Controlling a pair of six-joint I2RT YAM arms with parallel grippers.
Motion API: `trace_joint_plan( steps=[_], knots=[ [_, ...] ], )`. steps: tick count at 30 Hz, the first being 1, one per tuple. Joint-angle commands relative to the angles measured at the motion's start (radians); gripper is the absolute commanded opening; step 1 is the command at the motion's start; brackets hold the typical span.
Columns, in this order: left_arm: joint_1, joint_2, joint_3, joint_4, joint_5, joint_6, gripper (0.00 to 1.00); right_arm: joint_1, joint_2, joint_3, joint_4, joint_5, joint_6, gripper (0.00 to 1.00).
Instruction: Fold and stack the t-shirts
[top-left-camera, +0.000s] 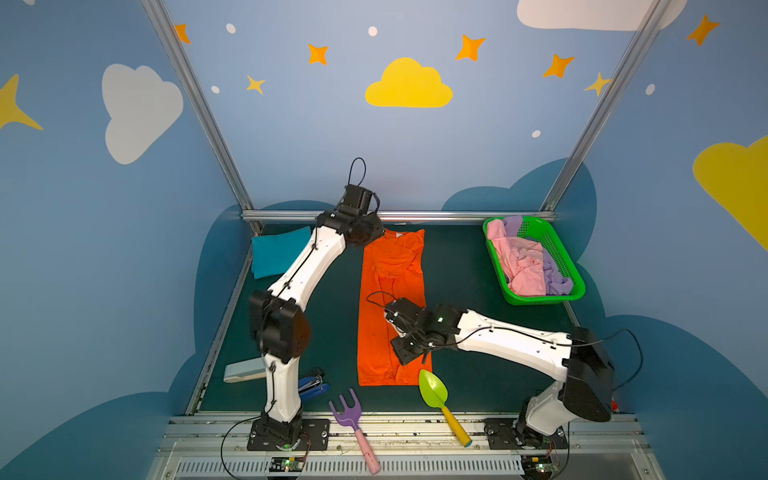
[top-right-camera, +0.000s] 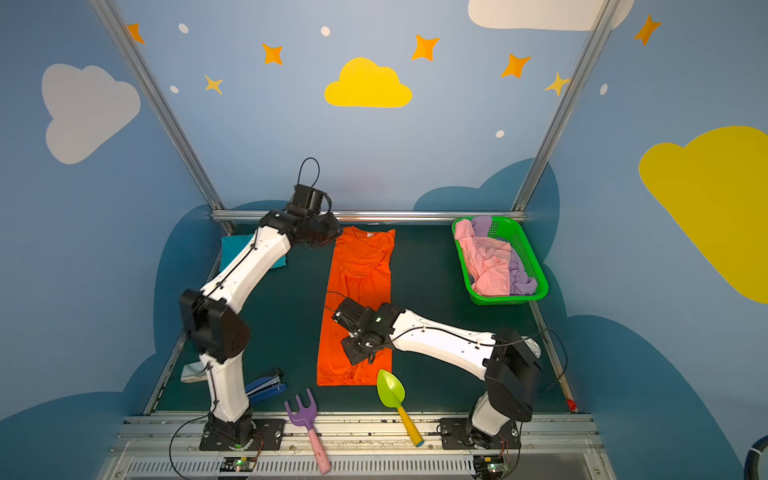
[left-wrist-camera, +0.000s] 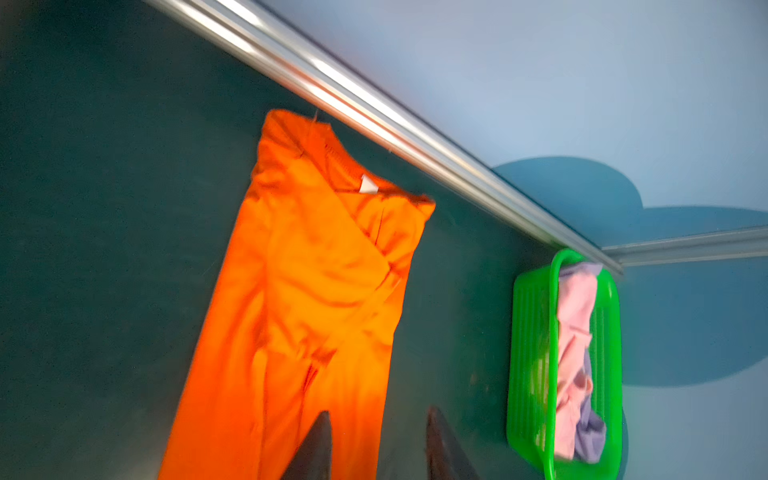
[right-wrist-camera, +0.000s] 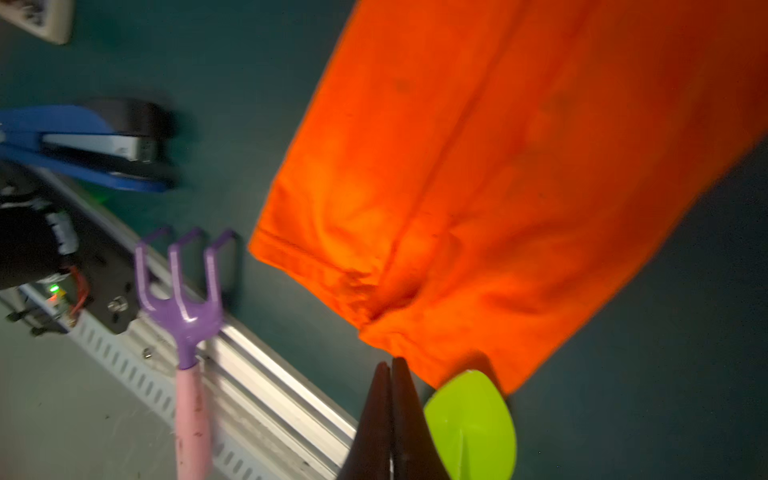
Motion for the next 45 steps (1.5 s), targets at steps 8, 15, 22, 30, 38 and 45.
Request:
trace_joint_plan(
  steps=[8,15,22,30,38,45],
  knots=[
    [-0.128,-0.333,-0.739,0.059,-0.081,-0.055,0.30,-0.237,-0.071,-0.259,0.029,-0.192,0.086,0.34],
    [-0.158,-0.393,-1.040,0.253,-0.011,-0.193,0.47,-0.300,0.035,-0.308,0.199,-0.346,0.119,0.39],
    [-0.170,-0.327,-1.047,0.295,0.055,-0.202,0.41,-0.324,0.136,-0.275,0.267,-0.389,0.128,0.27],
    [-0.163,-0.203,-1.000,0.286,0.049,-0.156,0.19,-0.375,0.191,-0.232,0.285,-0.446,0.114,0.04],
    [-0.086,-0.057,-0.858,0.279,0.049,-0.099,0.12,-0.441,0.219,-0.175,0.258,-0.431,0.081,0.03],
    [-0.070,-0.086,-0.805,0.225,0.048,-0.080,0.20,-0.474,0.230,-0.138,0.232,-0.412,0.064,0.12]
  ],
)
